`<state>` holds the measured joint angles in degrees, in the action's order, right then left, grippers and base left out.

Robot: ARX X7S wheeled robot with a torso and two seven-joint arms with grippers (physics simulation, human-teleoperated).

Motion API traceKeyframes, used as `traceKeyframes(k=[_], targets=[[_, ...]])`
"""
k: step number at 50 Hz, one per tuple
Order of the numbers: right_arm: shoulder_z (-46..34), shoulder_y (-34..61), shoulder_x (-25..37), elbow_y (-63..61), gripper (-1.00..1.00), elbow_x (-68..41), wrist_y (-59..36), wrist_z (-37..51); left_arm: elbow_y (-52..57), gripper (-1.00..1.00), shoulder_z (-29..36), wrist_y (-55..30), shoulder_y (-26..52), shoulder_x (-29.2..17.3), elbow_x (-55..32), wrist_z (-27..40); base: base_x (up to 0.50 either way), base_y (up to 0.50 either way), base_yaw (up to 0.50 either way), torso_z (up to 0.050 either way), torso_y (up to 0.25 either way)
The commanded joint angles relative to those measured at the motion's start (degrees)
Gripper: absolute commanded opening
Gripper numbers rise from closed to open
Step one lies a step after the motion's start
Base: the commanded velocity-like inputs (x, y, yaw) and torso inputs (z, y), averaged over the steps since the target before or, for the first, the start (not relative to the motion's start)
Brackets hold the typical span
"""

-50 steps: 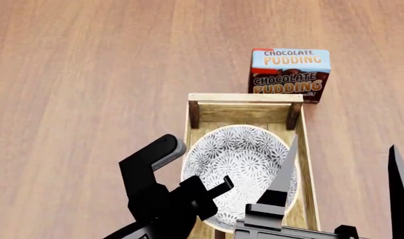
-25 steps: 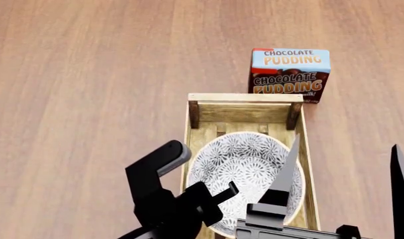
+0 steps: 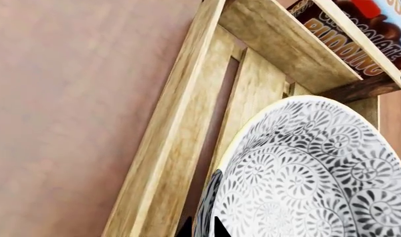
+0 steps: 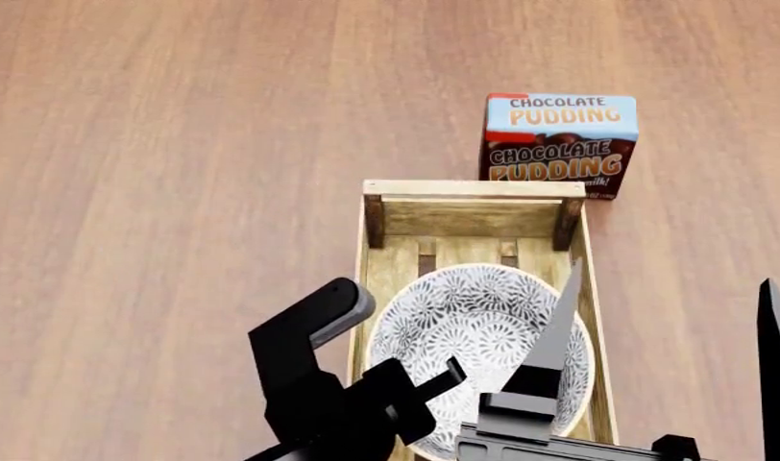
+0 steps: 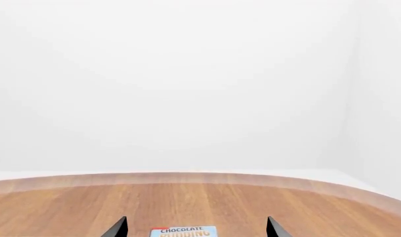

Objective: Pick up the bowl on the left and put it in the tray.

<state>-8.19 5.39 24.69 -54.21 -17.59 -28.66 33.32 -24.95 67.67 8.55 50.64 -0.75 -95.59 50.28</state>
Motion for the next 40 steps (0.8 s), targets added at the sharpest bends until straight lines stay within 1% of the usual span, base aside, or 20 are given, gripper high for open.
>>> traceKeyframes(k=[1,16,17,40], targets=[[-0.1,0.0,0.3,-0.1,1.00,-0.3,0.2,0.3,-0.3,-1.00,1.5,1.6,0.5,0.1,-1.1,-0.8,0.00,0.00,0.00,0.000,0.000],[-0.3,0.3,0.7,-0.1,1.00,-0.8,0.1,0.9,-1.2,-1.00,3.6,2.8,1.2,0.2,-3.5,-2.3,0.00,0.00,0.00,0.000,0.000],[-0.3,0.3,0.7,-0.1,1.00,-0.8,0.1,0.9,-1.0,1.00,3.7,2.8,1.2,0.1,-3.8,-2.5,0.00,0.00,0.00,0.000,0.000],[-0.3,0.4,1.6,-0.8,1.00,-1.6,0.2,1.8,0.0,1.00,5.5,4.1,1.7,-0.2,-5.1,-2.2,0.00,0.00,0.00,0.000,0.000]])
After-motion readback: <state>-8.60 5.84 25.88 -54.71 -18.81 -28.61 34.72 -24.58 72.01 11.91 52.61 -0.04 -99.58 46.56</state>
